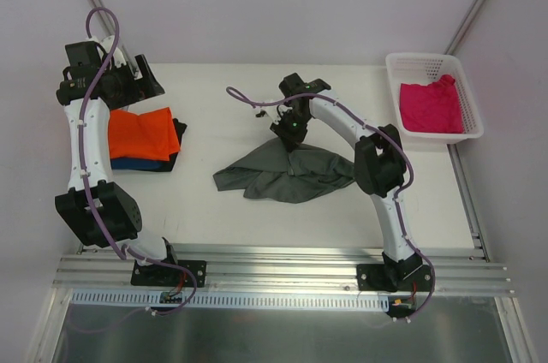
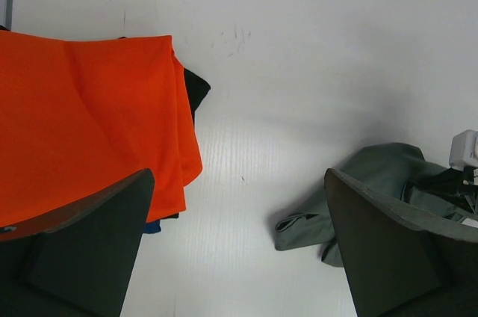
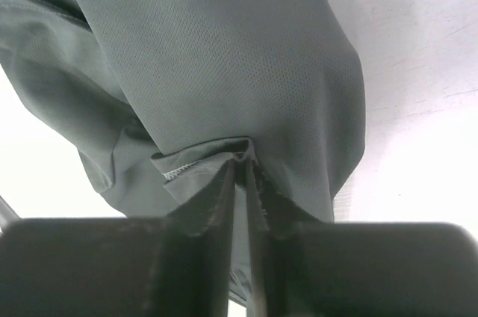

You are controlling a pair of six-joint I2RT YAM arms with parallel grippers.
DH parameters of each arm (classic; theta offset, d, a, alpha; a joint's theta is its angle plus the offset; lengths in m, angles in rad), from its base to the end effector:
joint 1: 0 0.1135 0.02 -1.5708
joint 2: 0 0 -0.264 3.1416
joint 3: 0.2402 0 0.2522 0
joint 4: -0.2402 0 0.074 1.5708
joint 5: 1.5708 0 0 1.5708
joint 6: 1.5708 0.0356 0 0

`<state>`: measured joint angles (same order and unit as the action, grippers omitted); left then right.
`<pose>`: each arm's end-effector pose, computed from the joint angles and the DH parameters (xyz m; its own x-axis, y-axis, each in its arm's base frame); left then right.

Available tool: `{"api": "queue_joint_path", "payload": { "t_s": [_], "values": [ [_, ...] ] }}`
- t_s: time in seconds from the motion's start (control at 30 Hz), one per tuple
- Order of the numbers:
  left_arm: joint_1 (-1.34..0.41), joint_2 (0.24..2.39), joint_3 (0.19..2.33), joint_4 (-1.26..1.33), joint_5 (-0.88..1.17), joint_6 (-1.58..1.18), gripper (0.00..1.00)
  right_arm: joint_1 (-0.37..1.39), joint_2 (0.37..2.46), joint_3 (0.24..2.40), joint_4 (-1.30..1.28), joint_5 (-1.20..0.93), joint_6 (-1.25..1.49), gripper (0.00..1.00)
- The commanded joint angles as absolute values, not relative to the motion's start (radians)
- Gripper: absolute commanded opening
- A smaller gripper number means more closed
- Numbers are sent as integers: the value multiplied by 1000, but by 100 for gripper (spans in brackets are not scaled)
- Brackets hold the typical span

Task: Fold and stack the t-shirts
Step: Flatten the tshirt out

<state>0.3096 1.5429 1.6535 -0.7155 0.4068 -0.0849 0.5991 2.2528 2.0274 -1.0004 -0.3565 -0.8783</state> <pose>0.3255 0.0893 0.4034 -0.5422 -0.2552 -0.8005 -0.0158 0.9557 -0.2940 0.3852 0.2781 0.2211 -0.0145 -0.8832 -0.4687 -0.9978 0.0432 -0.0506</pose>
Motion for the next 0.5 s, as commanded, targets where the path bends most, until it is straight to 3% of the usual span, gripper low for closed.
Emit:
{"api": "queue_joint_path", "payload": {
  "t_s": [0.0,0.07,0.47],
  "values": [
    [321,1509,1657,-713,396,-64,99,595,2243,2065,-1031,-385,-888,8],
    [321,1511,1658,-713,400,-66,99,594,2235,2065,-1026,-384,-885,1],
    [316,1549,1547,-741,489,-25,96,569,2004,2152,-1019,-328,-868,1]
  ]
}}
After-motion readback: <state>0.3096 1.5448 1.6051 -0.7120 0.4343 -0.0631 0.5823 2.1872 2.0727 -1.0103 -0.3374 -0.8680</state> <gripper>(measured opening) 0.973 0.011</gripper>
